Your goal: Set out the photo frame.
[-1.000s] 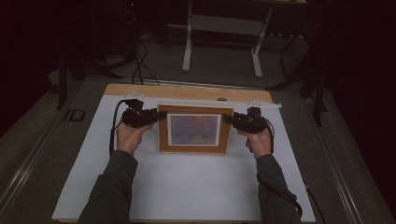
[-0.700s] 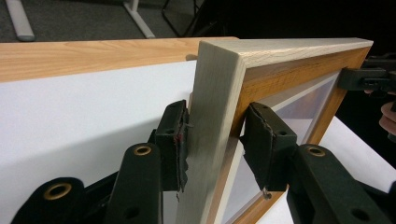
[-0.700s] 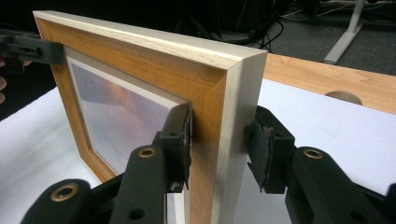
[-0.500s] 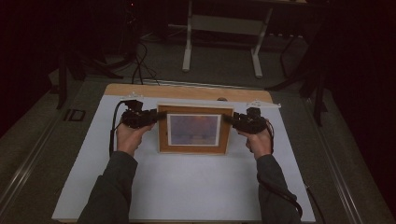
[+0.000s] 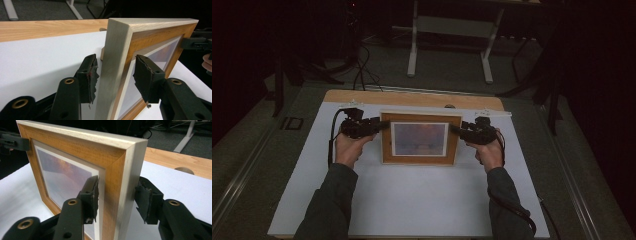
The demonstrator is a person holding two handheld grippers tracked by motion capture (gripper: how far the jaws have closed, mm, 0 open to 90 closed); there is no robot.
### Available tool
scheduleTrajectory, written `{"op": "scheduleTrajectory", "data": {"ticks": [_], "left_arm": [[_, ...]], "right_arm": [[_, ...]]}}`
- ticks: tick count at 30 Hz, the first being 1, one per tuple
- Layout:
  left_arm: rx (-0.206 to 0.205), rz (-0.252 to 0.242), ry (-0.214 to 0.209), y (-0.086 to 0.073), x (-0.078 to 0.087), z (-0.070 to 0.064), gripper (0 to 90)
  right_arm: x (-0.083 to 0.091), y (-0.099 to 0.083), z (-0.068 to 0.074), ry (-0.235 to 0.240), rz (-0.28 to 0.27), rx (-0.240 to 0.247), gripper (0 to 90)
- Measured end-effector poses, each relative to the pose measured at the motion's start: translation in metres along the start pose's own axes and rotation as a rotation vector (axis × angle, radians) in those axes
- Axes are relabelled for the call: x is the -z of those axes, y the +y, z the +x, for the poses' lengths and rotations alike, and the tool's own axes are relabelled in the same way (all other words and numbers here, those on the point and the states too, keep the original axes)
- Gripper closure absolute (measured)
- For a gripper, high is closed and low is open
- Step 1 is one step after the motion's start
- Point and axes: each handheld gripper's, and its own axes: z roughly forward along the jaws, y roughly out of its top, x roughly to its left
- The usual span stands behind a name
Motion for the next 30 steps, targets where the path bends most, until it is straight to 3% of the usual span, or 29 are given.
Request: {"op": "scheduleTrajectory", "data": {"ticks": [9,19,28,30], "left_arm": [[-0.004,-0.022,-0.001,-0.005,0.014,0.003,52.5],[0.024,-0.039,0.002,-0.015,0.032,0.008,52.6],[-0.021,-0.018,0.022,-0.029,0.039,0.0,52.5],[-0.046,0.0,0.052,-0.033,0.039,-0.003,52.4]], "right_arm": [[0.004,-0.008,0.0,0.009,0.004,-0.005,50.7],[0.006,-0.019,-0.001,0.004,0.046,-0.024,50.0],[0.011,-0.033,-0.003,0.013,0.071,-0.042,50.2],[0.012,-0.036,-0.003,0.013,0.078,-0.047,50.4]]}}
